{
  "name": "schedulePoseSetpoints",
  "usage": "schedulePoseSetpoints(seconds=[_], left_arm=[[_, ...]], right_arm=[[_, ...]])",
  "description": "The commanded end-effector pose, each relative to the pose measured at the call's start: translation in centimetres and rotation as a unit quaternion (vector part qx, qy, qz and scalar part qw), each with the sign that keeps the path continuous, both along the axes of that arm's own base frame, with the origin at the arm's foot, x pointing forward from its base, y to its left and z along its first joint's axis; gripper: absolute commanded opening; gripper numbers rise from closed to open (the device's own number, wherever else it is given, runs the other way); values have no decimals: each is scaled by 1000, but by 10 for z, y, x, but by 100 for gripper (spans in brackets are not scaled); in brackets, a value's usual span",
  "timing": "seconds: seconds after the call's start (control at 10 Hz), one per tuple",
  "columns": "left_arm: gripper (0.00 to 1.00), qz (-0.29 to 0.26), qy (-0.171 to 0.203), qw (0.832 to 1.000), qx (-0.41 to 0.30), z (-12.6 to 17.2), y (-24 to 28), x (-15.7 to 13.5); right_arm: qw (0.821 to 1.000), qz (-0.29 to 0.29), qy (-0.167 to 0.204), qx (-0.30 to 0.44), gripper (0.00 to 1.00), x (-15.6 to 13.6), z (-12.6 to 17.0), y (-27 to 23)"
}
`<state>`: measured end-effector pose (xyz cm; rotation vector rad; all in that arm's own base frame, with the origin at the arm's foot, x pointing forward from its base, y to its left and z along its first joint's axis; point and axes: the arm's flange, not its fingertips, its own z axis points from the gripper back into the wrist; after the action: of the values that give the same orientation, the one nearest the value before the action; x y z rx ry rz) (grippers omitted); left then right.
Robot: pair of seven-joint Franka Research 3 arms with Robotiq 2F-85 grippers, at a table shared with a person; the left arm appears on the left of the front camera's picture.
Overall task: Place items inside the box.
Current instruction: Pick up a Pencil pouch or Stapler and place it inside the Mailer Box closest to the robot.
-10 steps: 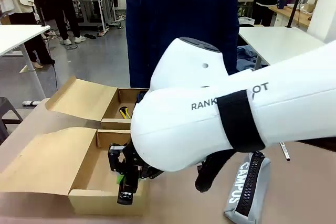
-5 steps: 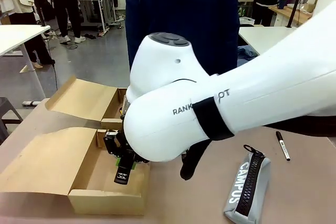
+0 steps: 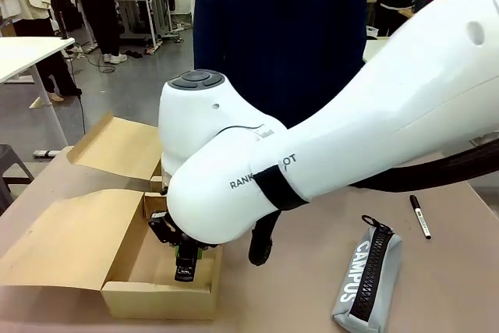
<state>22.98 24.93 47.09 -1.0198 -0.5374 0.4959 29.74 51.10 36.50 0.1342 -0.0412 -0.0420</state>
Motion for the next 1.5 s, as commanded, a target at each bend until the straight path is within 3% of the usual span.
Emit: schedulePoseSetpoints(seconds=[0.0, 0.1, 0.9, 1.2, 1.4], left_arm=[[100, -4, -14, 1000, -2, 0, -1, 0], [100, -4, -14, 1000, -2, 0, -1, 0], [100, -4, -14, 1000, -2, 0, -1, 0], [100, -4, -14, 1000, -2, 0, -1, 0], [100, -4, -14, 1000, -2, 0, -1, 0]], right_arm=[[1000, 1, -7, -10, 94, 4, 6, 11], [1000, 1, -9, -11, 100, 2, 6, 9], [999, 31, -3, 40, 100, -9, 30, -21], [988, 93, 75, 100, 100, -23, 76, -99], [988, 74, 88, 108, 100, -47, 81, -139]])
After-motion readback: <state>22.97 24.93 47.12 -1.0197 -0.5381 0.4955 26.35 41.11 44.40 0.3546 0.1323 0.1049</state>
